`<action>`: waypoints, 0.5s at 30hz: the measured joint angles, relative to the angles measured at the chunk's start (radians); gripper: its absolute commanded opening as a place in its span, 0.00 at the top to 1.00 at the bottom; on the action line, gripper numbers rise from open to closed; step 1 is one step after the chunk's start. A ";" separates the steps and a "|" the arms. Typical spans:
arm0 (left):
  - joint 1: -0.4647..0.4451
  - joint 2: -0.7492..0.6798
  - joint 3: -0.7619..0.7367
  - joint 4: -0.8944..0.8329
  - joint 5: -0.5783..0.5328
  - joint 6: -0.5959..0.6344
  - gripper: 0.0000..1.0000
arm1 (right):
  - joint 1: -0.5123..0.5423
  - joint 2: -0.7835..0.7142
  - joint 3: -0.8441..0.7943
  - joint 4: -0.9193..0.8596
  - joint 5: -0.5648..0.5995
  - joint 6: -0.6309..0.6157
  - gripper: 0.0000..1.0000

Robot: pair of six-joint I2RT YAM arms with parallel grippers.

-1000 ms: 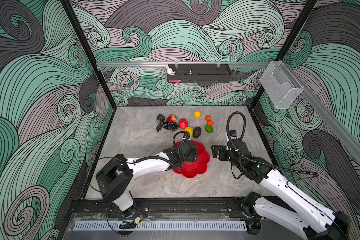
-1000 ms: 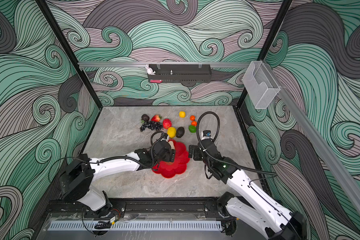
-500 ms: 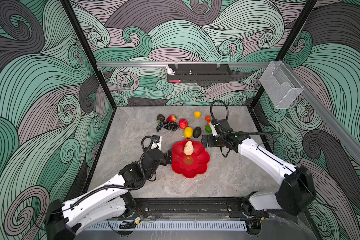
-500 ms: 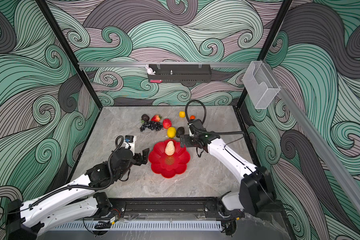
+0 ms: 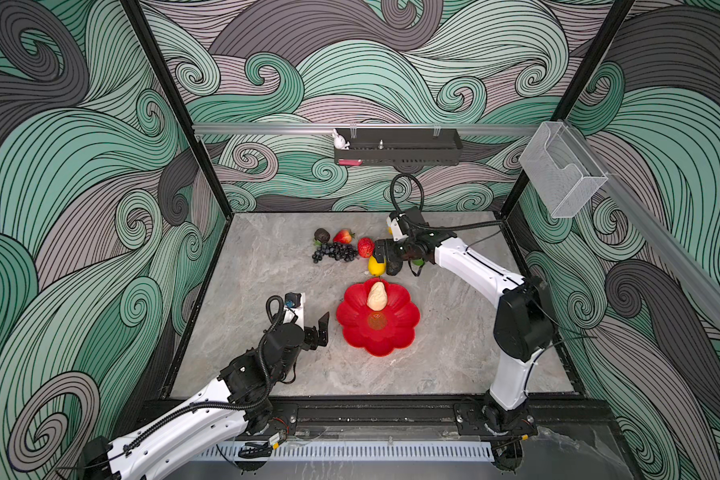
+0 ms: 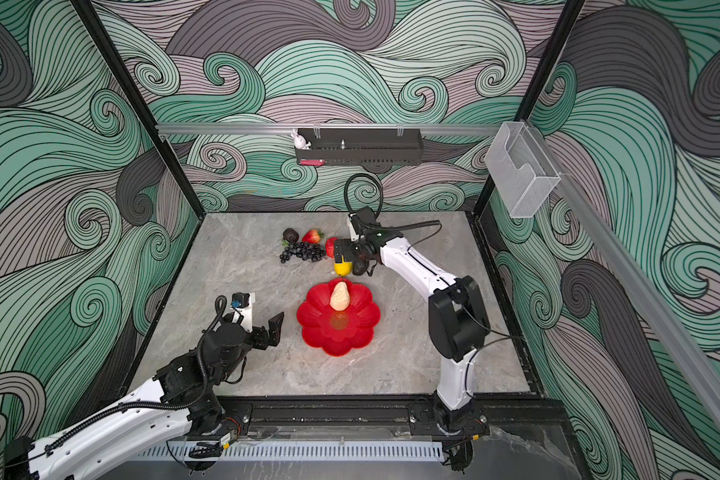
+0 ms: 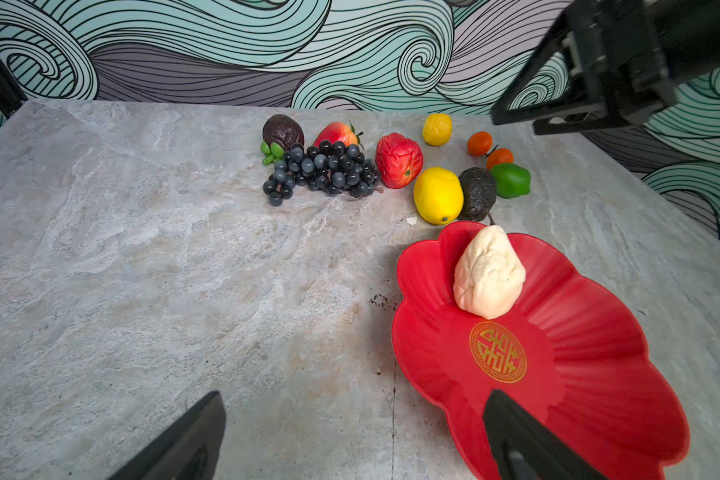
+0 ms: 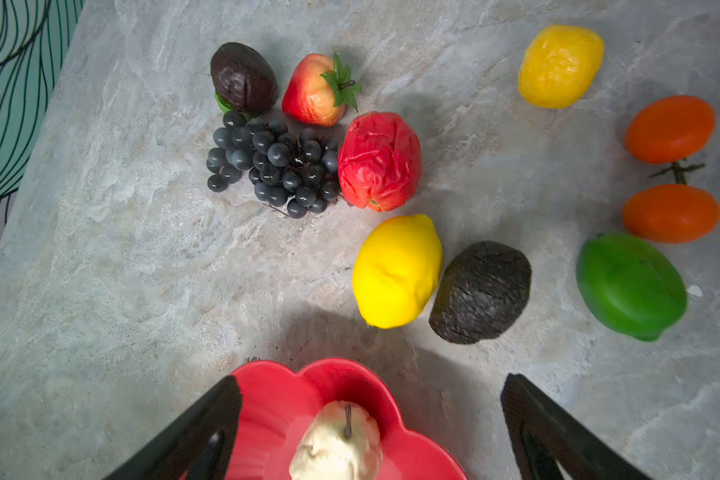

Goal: Place and organize the fake fruits in the fruit bowl
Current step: 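Reach the right gripper to the red apple and grasp it while the left gripper withdraws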

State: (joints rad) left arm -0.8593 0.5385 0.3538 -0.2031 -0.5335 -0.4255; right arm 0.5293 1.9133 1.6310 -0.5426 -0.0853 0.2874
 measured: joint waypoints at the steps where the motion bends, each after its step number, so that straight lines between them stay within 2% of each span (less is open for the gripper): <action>1: 0.000 -0.006 -0.001 0.004 0.003 0.001 0.01 | 0.000 0.028 0.027 0.000 0.000 0.000 0.02; 15: 0.040 -0.065 -0.050 0.041 0.038 0.003 0.01 | 0.005 0.401 0.405 -0.045 0.008 -0.046 0.06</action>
State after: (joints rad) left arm -0.8188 0.4736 0.3042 -0.1623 -0.4957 -0.4221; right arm 0.5346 2.3142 2.0357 -0.5880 -0.0776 0.2413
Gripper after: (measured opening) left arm 0.986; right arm 0.948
